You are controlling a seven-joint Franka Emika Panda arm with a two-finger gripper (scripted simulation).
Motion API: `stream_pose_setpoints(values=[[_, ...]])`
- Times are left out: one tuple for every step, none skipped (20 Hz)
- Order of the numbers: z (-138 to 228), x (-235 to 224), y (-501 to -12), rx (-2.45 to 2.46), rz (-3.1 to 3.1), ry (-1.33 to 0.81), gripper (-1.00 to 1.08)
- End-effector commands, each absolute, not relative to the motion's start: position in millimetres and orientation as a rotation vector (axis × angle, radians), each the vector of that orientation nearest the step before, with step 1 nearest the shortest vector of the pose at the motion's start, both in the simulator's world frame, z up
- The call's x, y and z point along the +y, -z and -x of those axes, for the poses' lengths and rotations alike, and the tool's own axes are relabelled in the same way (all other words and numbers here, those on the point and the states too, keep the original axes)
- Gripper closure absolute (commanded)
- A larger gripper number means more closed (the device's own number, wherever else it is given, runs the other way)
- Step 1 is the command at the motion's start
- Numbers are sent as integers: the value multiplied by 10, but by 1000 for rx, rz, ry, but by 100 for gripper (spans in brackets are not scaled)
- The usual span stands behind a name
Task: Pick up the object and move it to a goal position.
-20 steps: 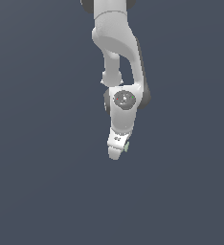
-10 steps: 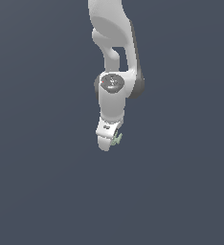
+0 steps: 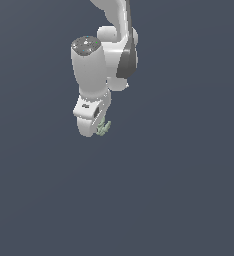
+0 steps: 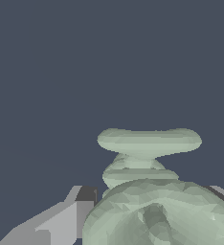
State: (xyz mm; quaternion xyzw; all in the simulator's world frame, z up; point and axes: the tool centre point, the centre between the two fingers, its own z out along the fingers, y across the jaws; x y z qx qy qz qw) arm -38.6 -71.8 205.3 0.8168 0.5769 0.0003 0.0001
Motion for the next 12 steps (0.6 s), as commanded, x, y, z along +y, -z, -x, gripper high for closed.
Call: stream_pose_setpoints(values=[[474,-904,-2291,1814,-2566,-2,108],[504,-976,-2381,1814,-2566,-3,108],[533,-1046,-2469,1814,-2566,-3,108],[560,-1114,-2553,1814,-2567,-3,108],[587,-1178,-2634,1814,-2567,-3,108],[612,-1241,-2712,1814,-2567,-3,108],[635,-1301,-2787,1814,-2567,-3,108],[656,-1359,-2858,1814,-2567,-3,108],[676,-1414,-2924,1814,-2567,-3,108],[694,-1464,-2985,1814,-2567,-3,108],[710,-1509,-3040,1814,-2567,-3,108],[724,-1551,-3089,1813,-2567,-3,108]])
